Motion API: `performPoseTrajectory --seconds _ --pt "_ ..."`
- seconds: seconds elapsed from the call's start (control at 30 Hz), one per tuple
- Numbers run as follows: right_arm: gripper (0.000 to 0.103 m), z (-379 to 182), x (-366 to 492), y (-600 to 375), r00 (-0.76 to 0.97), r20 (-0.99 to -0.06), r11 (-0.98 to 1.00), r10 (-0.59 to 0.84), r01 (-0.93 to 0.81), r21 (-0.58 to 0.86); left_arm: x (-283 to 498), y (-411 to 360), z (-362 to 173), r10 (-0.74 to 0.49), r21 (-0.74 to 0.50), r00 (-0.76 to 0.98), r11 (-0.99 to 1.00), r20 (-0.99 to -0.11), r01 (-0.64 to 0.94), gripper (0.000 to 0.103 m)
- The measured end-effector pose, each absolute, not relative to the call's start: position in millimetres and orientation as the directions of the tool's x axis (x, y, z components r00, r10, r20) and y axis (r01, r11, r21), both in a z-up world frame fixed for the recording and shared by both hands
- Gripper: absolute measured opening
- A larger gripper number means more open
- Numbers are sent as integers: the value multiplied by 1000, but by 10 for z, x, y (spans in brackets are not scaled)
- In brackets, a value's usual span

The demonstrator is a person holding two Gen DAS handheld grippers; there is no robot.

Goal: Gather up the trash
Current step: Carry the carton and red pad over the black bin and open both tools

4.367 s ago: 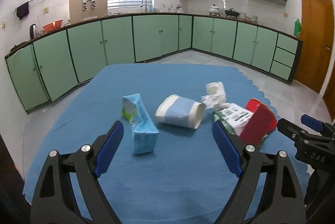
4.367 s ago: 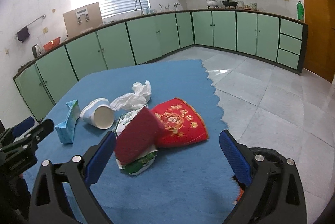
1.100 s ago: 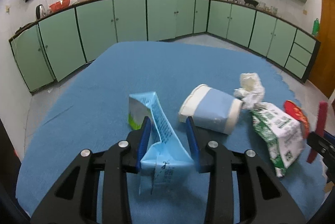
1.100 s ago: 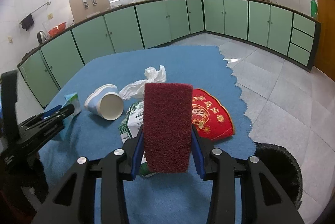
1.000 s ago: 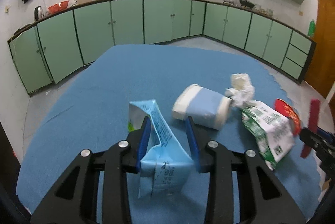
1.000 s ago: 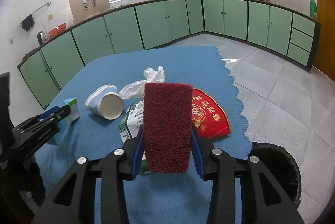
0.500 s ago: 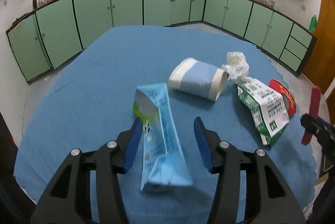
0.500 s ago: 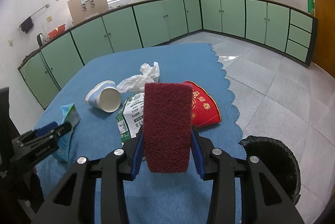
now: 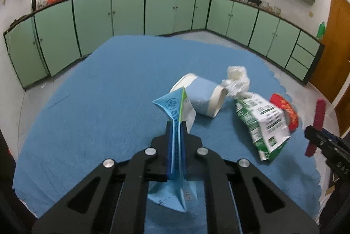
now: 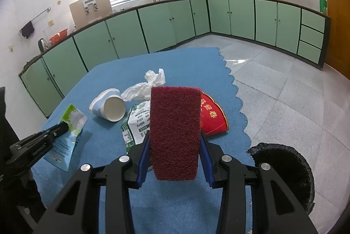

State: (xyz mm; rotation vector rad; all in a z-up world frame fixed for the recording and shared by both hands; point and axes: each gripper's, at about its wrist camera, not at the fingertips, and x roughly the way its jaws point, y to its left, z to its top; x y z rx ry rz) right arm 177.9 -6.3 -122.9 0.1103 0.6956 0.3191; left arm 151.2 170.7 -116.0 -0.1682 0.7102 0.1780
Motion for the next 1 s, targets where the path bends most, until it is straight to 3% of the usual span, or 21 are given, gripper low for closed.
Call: performPoseTrajectory --seconds 0.43,1.0 --pt "41 -981 1636 -432 773 -563 956 291 -208 208 1522 1133 -765 5 -105 815 991 -579 -80 6" --pt "41 -895 1374 -1401 821 -553 980 142 -37 197 1652 -112 -883 -208 -107 789 978 -578 180 6"
